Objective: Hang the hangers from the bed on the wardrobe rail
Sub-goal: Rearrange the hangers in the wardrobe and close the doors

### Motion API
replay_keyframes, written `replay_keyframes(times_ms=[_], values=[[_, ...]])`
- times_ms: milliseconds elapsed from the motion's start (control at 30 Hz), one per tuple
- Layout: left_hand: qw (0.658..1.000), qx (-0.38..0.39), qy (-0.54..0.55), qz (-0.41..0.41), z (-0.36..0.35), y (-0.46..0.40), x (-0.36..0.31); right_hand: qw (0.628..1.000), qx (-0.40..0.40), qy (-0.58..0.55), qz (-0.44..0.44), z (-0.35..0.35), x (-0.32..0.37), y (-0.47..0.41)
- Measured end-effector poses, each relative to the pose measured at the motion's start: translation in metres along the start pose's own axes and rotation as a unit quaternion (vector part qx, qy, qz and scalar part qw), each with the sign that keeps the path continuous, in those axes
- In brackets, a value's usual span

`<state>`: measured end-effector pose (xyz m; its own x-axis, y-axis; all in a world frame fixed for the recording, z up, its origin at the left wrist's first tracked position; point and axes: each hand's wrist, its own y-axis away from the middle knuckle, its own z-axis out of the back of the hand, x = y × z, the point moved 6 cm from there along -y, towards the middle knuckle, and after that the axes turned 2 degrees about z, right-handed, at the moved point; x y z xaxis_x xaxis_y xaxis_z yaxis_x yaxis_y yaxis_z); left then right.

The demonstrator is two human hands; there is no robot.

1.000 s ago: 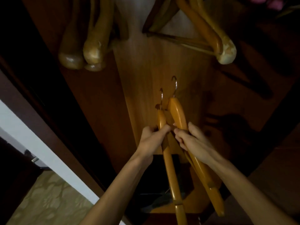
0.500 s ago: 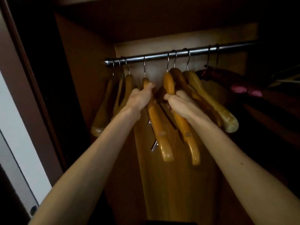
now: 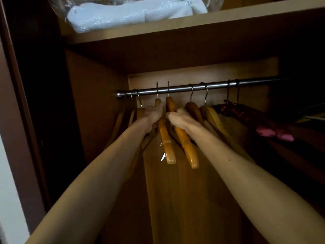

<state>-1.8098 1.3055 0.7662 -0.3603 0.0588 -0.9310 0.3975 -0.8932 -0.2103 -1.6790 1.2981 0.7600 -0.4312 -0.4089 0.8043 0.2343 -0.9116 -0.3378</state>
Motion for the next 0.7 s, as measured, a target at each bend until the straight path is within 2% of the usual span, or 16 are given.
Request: replay_keyframes(times_ms=[500,700], values=[[1.000,0.008,-0.008,0.015,-0.017,-0.010,0.034,0.999,-0.050,-0.002,-0.016,-0.011,-0.024,0.001],[1.000,-0.005,-0.013,0.004,-0.016,0.036,0.050,0.999,-0.054,0.005,0.005,-0.017,-0.043,0.039]])
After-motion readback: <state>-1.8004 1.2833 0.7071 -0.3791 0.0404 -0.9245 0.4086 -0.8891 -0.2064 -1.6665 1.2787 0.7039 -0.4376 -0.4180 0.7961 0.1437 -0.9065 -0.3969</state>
